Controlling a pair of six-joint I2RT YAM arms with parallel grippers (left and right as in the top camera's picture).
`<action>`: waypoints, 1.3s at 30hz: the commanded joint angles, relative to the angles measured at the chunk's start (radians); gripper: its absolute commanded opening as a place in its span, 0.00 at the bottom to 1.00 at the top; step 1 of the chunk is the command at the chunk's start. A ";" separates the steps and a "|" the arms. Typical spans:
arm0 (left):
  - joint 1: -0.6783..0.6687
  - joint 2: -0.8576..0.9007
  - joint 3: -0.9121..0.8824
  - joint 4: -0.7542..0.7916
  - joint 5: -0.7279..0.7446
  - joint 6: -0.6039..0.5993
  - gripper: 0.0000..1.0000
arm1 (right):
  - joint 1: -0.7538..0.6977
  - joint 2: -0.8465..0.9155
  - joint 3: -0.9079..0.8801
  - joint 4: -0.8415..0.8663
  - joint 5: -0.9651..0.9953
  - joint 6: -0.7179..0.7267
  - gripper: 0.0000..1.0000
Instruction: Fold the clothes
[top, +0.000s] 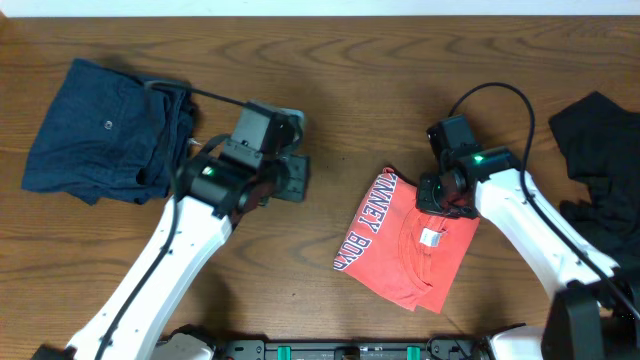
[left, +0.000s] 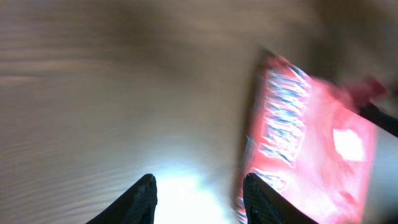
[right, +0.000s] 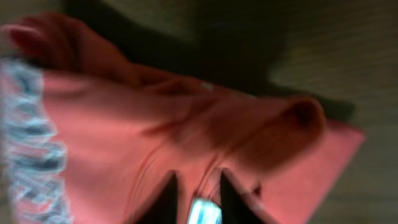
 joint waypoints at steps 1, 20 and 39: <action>0.003 0.086 -0.021 0.014 0.308 0.167 0.52 | -0.037 0.048 -0.029 0.016 -0.025 -0.001 0.59; -0.088 0.387 -0.021 0.125 0.422 0.290 0.76 | -0.133 0.047 -0.031 -0.153 -0.062 -0.115 0.13; -0.209 0.608 -0.021 0.187 0.268 0.063 0.06 | -0.143 -0.016 -0.031 -0.130 -0.153 -0.206 0.10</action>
